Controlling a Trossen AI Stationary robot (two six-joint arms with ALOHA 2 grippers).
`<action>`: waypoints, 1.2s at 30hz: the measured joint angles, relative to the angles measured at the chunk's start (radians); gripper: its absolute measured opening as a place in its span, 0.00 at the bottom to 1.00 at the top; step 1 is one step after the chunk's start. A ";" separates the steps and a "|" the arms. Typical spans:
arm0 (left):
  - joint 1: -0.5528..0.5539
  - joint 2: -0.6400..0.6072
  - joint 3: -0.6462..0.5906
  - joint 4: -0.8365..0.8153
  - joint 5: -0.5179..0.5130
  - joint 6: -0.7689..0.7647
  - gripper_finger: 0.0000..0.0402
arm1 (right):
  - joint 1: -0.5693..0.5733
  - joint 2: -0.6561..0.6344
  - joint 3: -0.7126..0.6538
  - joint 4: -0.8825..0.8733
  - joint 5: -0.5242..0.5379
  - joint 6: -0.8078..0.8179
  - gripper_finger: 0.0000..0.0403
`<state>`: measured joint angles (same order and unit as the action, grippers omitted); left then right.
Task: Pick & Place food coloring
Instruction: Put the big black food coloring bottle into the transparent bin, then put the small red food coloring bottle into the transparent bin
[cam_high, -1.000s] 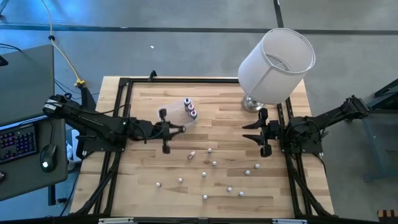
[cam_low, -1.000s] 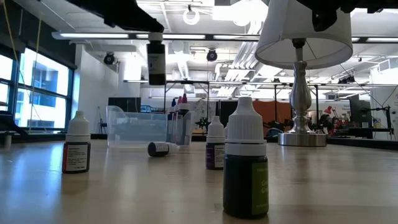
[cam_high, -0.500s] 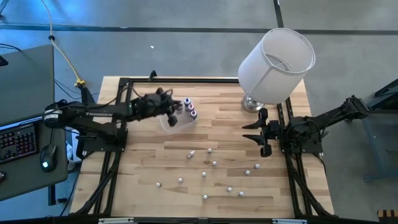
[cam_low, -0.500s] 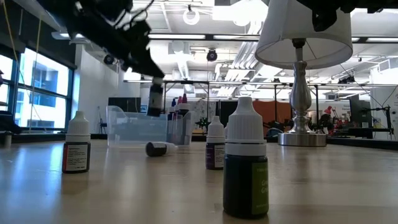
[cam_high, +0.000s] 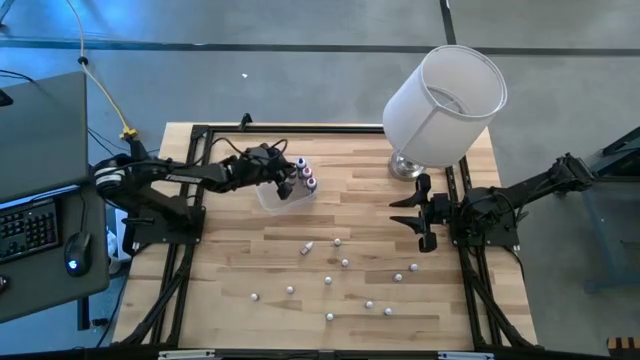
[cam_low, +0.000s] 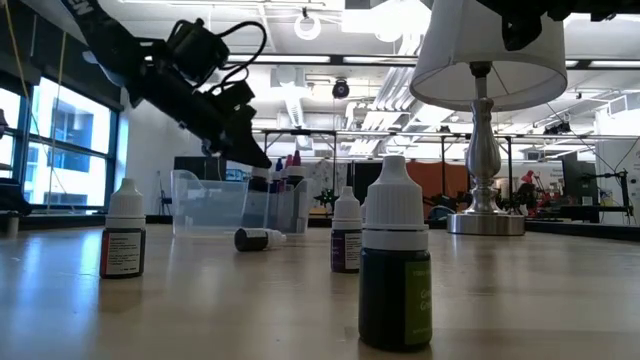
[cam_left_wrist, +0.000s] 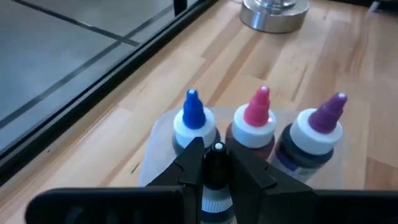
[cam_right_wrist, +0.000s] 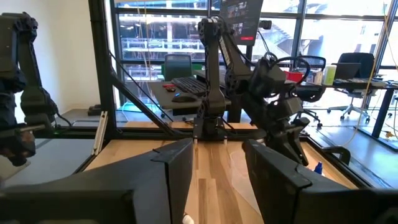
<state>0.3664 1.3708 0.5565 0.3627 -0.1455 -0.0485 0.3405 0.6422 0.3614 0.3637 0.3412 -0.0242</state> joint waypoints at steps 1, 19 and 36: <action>0.000 0.008 0.000 0.006 -0.002 0.000 0.13 | 0.000 0.000 0.000 0.000 0.000 0.000 0.35; 0.000 0.026 0.013 -0.003 -0.051 -0.002 0.25 | 0.000 0.000 0.000 0.000 0.000 0.000 0.35; 0.000 0.026 0.027 -0.007 -0.111 0.056 0.28 | 0.000 0.000 0.000 0.000 0.000 0.001 0.35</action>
<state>0.3664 1.3971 0.5831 0.3560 -0.2567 0.0074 0.3408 0.6422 0.3614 0.3637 0.3408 -0.0235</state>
